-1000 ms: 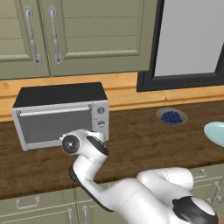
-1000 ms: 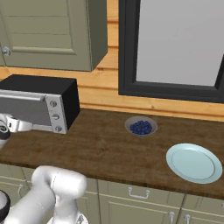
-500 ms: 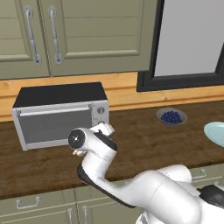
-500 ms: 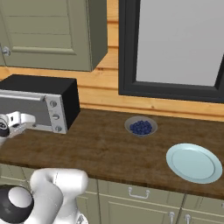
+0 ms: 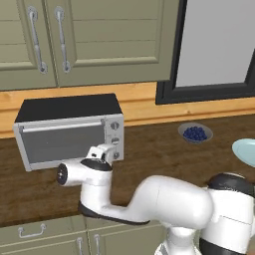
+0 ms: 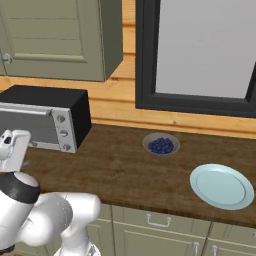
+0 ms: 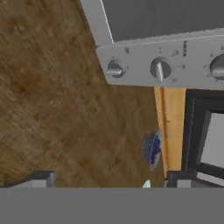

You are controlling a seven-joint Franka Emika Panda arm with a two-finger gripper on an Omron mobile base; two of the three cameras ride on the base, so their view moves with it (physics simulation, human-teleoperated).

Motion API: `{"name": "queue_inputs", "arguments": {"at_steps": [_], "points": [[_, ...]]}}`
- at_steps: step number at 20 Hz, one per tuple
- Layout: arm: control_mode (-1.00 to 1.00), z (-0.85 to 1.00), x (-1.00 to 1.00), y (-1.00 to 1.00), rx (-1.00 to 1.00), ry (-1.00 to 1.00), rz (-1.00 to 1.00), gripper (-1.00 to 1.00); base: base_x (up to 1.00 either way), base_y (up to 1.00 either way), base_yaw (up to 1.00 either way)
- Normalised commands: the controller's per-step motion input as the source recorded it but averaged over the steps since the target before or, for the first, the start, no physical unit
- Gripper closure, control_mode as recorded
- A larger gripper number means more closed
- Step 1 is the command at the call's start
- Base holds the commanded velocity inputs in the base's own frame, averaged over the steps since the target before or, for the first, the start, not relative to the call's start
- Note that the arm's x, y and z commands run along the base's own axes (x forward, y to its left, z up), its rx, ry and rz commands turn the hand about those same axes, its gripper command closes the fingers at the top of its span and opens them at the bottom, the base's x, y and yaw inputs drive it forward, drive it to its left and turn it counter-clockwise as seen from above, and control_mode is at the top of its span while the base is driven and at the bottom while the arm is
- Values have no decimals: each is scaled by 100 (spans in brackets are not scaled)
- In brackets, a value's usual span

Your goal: Pick up the kebab skewer and baguette bread, and place them inside the toaster oven. Close the toaster oven door and start by setting the timer.

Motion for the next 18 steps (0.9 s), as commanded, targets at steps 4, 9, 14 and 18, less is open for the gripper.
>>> {"name": "queue_inputs", "arguments": {"at_steps": [4,9,14,18], "points": [[-100,0,0,-43,-53,45,34,-100,0,0,0],[-100,7,-3,-65,-40,35,32,-100,0,0,0],[-100,14,-2,-71,-31,35,27,-100,0,0,0],[-100,19,-3,-59,-25,35,19,-100,0,0,0]]}}
